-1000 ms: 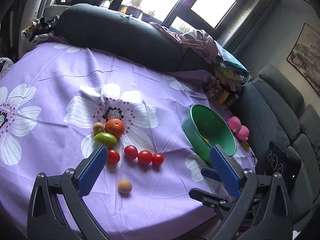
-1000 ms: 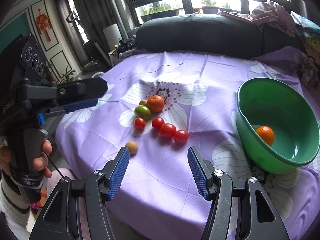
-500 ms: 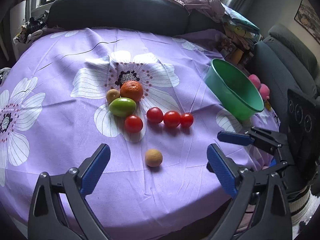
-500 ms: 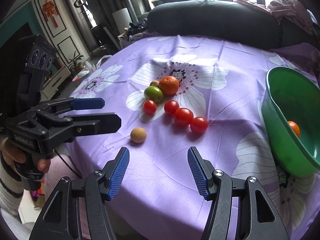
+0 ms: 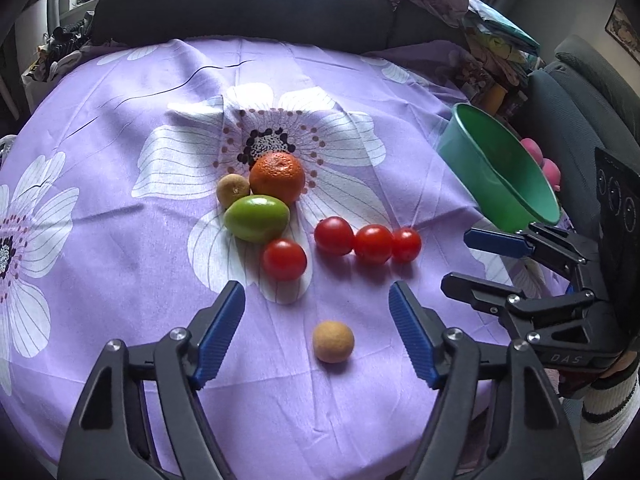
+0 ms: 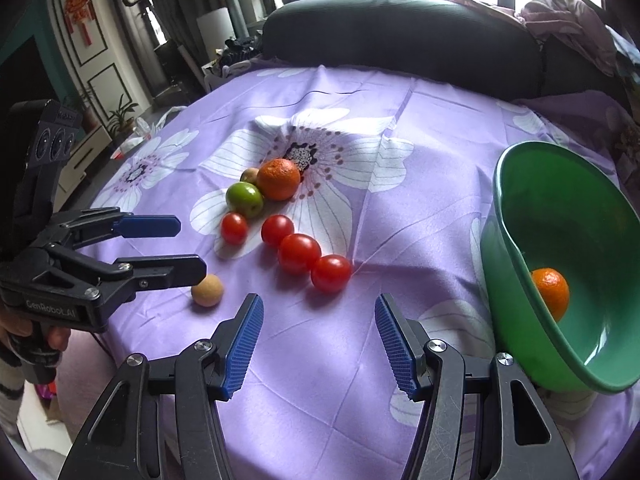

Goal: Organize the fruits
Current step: 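Grasp a red tomato with the left tool while the right tool grasps a cherry tomato, then carry both tomatoes over the green bowl with both tools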

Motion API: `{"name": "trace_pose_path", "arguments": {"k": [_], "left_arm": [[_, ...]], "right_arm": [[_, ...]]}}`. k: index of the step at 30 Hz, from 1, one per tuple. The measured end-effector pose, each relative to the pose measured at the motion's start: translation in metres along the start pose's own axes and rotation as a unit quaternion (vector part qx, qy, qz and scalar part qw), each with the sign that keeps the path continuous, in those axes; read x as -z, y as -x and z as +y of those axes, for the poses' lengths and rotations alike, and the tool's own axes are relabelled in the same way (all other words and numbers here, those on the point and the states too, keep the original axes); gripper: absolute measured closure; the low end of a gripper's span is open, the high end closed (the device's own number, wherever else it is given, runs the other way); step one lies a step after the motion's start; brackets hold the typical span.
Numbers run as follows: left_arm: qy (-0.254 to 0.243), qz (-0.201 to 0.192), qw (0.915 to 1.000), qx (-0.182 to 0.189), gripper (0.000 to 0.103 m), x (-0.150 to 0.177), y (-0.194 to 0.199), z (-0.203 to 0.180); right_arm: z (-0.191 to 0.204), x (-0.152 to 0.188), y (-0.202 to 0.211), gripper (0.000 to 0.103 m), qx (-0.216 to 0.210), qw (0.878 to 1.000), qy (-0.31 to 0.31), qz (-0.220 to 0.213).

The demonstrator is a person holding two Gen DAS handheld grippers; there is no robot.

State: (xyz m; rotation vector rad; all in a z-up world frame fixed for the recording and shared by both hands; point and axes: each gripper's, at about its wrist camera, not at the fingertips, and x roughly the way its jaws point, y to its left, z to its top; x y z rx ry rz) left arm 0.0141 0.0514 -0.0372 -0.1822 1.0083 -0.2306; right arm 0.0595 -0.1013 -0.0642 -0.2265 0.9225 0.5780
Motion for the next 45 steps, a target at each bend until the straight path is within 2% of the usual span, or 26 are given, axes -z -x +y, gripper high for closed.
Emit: {"name": "trace_pose_path", "arguments": {"k": [3,11,14,19,21,22,34,41,45], "left_arm": [[-0.004,0.014,0.9999,-0.005,0.036,-0.006,-0.010,0.002],[-0.014,0.050,0.9985,-0.014,0.046,-0.015,-0.033,0.007],[-0.015,0.054,0.9983,-0.013,0.056,-0.015,-0.035,0.010],[-0.017,0.049,0.9985,-0.019,0.067,-0.017,-0.035,0.013],[-0.018,0.047,0.9985,-0.021,0.074,-0.017,-0.035,0.014],[-0.019,0.046,0.9985,-0.022,0.074,-0.018,-0.036,0.013],[-0.010,0.015,0.9998,-0.003,0.074,-0.008,-0.010,0.005],[-0.019,-0.014,0.9993,0.030,0.074,-0.019,0.010,-0.023],[-0.034,-0.030,0.9973,0.057,0.074,-0.033,0.012,-0.049]], "right_arm": [[0.000,-0.006,-0.011,0.051,0.007,1.000,0.015,0.014],[-0.002,-0.016,-0.038,0.056,0.018,0.997,0.048,0.054],[-0.002,-0.019,-0.046,0.058,0.020,0.996,0.059,0.066],[-0.002,-0.021,-0.055,0.072,0.011,0.994,0.071,0.080],[-0.002,-0.020,-0.055,0.072,0.010,0.994,0.071,0.079],[-0.003,-0.020,-0.055,0.072,0.009,0.994,0.071,0.078],[-0.007,-0.014,-0.029,0.073,-0.014,0.998,0.039,0.045],[-0.016,-0.009,0.012,0.073,-0.028,0.999,0.002,-0.015],[-0.030,-0.005,0.038,0.073,-0.017,0.998,-0.024,-0.050]]}}
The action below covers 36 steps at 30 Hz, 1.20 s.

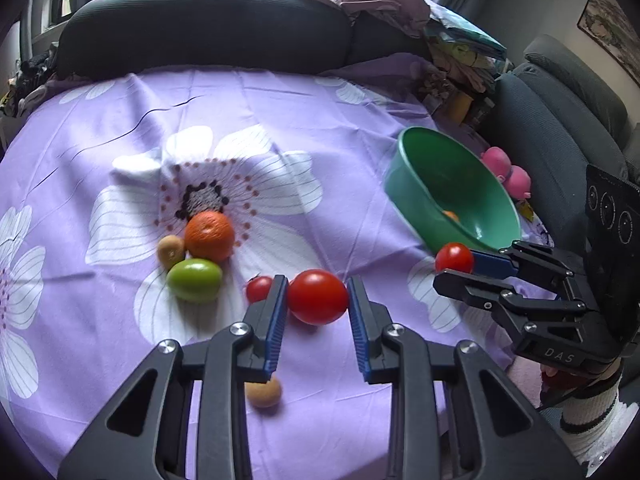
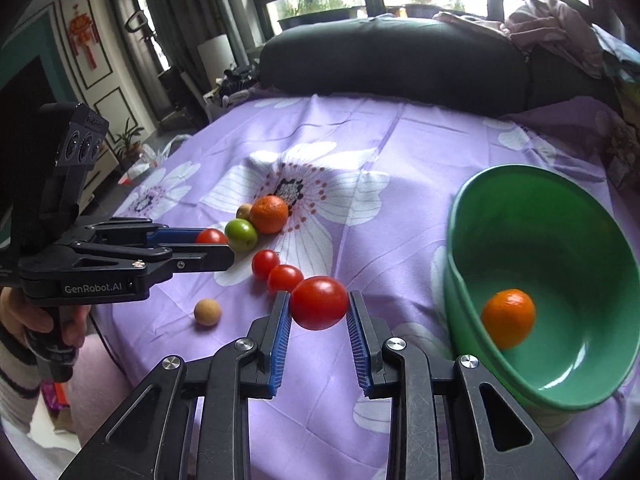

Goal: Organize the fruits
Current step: 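Carry both tomatoes over the green bowl with both tools, then open both tools to drop the tomatoes into the bowl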

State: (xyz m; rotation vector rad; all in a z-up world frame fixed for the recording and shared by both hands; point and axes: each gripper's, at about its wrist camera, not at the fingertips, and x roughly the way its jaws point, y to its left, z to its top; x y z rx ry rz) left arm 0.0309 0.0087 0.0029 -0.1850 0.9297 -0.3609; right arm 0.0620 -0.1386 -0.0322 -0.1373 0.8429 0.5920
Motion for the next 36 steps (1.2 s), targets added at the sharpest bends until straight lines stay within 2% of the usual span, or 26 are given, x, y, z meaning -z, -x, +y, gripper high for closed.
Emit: {"name": "trace_pose_path", "arguments": {"k": [10,15,21,29,30,32,34,36], "left_arm": [[-0.052,-0.005,0.9966,0.063,0.073,-0.040,-0.037,-0.073],[-0.072,0.014,0.9949,0.070,0.073,-0.054,-0.067,-0.097],[-0.089,0.034,0.9935,0.062,0.075,-0.061,-0.091,-0.110],[-0.082,0.027,0.9941,0.066,0.073,-0.063,-0.089,-0.108],[-0.080,0.027,0.9941,0.068,0.071,-0.063,-0.088,-0.107],[-0.076,0.023,0.9944,0.070,0.054,-0.063,-0.085,-0.107],[-0.076,0.019,0.9946,0.068,0.051,-0.062,-0.081,-0.108],[-0.074,0.017,0.9950,0.064,0.038,-0.062,-0.078,-0.107]], "right_arm": [[-0.055,0.009,0.050,0.073,0.064,0.993,-0.072,-0.063],[-0.080,0.014,0.053,0.073,0.093,0.989,-0.096,-0.063],[-0.101,0.021,0.049,0.073,0.114,0.985,-0.116,-0.053],[-0.110,0.024,0.049,0.073,0.117,0.984,-0.127,-0.049],[-0.110,0.024,0.050,0.073,0.116,0.984,-0.128,-0.051],[-0.110,0.024,0.051,0.073,0.114,0.983,-0.131,-0.053],[-0.109,0.023,0.054,0.073,0.115,0.983,-0.133,-0.055],[-0.106,0.023,0.056,0.073,0.116,0.983,-0.129,-0.058]]}}
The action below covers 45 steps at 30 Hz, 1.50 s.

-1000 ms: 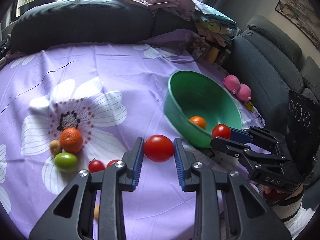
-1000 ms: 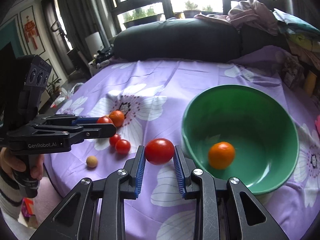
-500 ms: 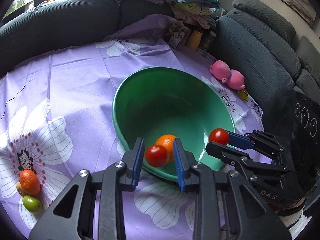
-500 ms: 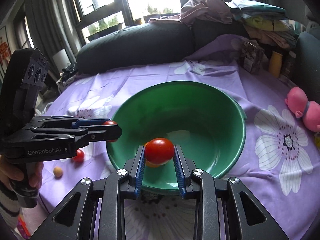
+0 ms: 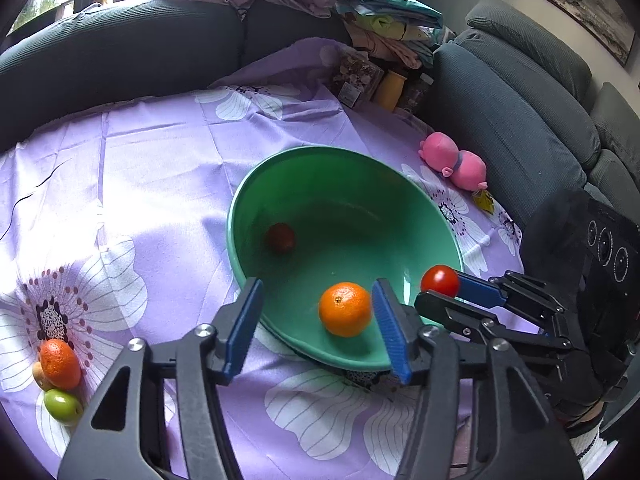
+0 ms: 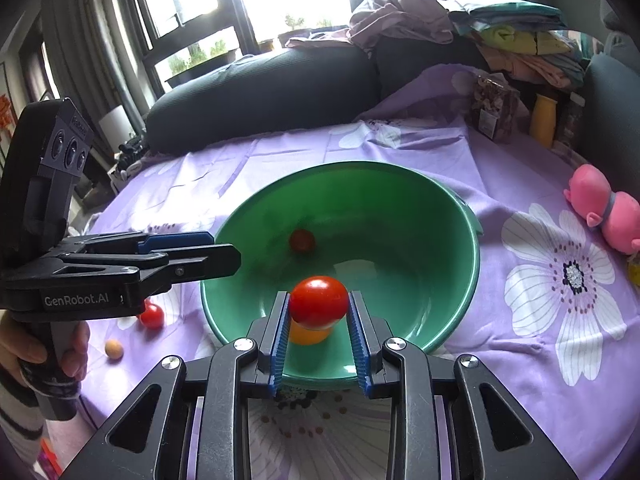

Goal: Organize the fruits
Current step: 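Open both tools to drop the tomatoes into the bowl, then move both tools back toward the remaining red tomatoes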

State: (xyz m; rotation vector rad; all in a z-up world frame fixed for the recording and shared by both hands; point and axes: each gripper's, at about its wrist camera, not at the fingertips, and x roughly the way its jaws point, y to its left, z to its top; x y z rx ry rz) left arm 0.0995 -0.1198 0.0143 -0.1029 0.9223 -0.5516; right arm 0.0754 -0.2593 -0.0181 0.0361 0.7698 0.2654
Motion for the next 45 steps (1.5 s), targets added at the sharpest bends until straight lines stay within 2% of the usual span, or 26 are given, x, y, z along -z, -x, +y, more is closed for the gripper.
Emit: {"name": "trace_pose_path", "arguments": {"k": [1,11,16,21,25,34,45], "left_arm": [[0.000,-0.005,1.0000,-0.001,0.034,0.001,0.003,0.000],[0.018,-0.027,0.9993,-0.018,0.032,0.017,0.040,0.017],[0.053,-0.037,0.9964,-0.054,0.032,0.038,0.067,0.047],[0.093,-0.048,0.9897,-0.098,0.032,0.067,0.099,0.079],[0.112,-0.041,0.9850,-0.125,0.031,0.094,0.115,0.098],[0.146,-0.022,0.9798,-0.135,0.032,0.137,0.123,0.116],[0.143,-0.015,0.9798,-0.139,0.031,0.147,0.121,0.118]], "right_arm": [[0.001,0.000,0.002,0.073,-0.001,1.000,0.001,-0.001],[0.012,0.000,0.019,0.073,-0.011,1.000,0.005,-0.014],[0.023,0.003,0.022,0.073,-0.024,1.000,0.014,-0.013],[0.036,0.007,0.021,0.073,-0.043,0.999,0.022,-0.004],[0.050,0.012,0.014,0.073,-0.061,0.998,0.032,0.011],[0.085,0.024,-0.004,0.071,-0.095,0.993,0.057,0.046],[0.124,0.037,-0.027,0.065,-0.116,0.984,0.102,0.093]]}}
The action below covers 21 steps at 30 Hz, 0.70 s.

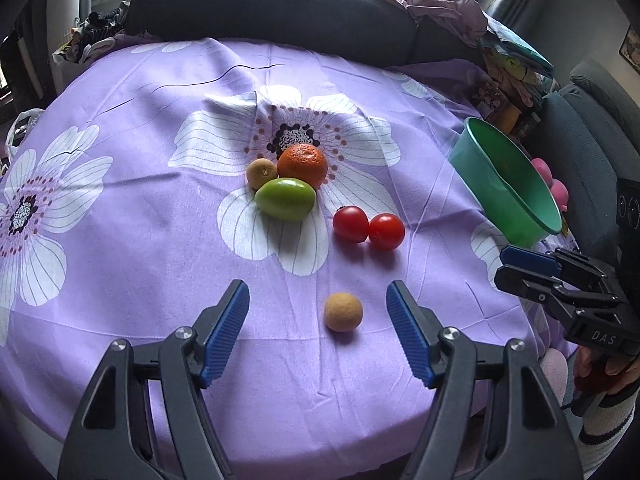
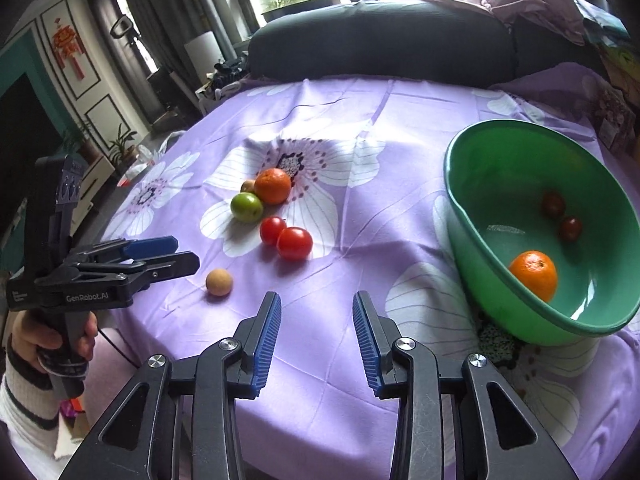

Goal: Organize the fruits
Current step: 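Move both tools back toward the remaining red tomatoes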

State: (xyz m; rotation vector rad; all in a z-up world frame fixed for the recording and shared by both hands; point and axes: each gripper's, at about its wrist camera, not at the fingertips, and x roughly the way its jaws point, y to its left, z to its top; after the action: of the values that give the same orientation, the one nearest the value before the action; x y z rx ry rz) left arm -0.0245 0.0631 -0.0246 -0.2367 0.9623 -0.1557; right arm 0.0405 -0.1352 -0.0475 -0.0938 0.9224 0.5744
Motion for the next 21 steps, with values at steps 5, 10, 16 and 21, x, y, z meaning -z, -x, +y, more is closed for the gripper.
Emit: {"name": "trace_pose_path", "arguments": {"k": [5,10,16,21], "left_arm": [[-0.002,0.001,0.9999,0.016,0.031,-0.004,-0.003,0.000],[0.011,0.007,0.9987,0.049,0.031,-0.010,-0.007,0.003],[0.036,0.020,0.9950,0.091,0.031,-0.023,-0.017,0.011],[0.041,0.030,0.9939,0.098,0.032,-0.032,-0.027,0.011]], "right_arm": [[0.011,-0.005,-0.014,0.057,0.005,1.000,0.014,0.015],[0.017,-0.010,-0.027,0.054,0.007,0.999,0.028,0.027],[0.020,-0.016,-0.041,0.054,0.010,0.998,0.041,0.039],[0.020,-0.023,-0.051,0.054,0.014,0.998,0.047,0.048]]}}
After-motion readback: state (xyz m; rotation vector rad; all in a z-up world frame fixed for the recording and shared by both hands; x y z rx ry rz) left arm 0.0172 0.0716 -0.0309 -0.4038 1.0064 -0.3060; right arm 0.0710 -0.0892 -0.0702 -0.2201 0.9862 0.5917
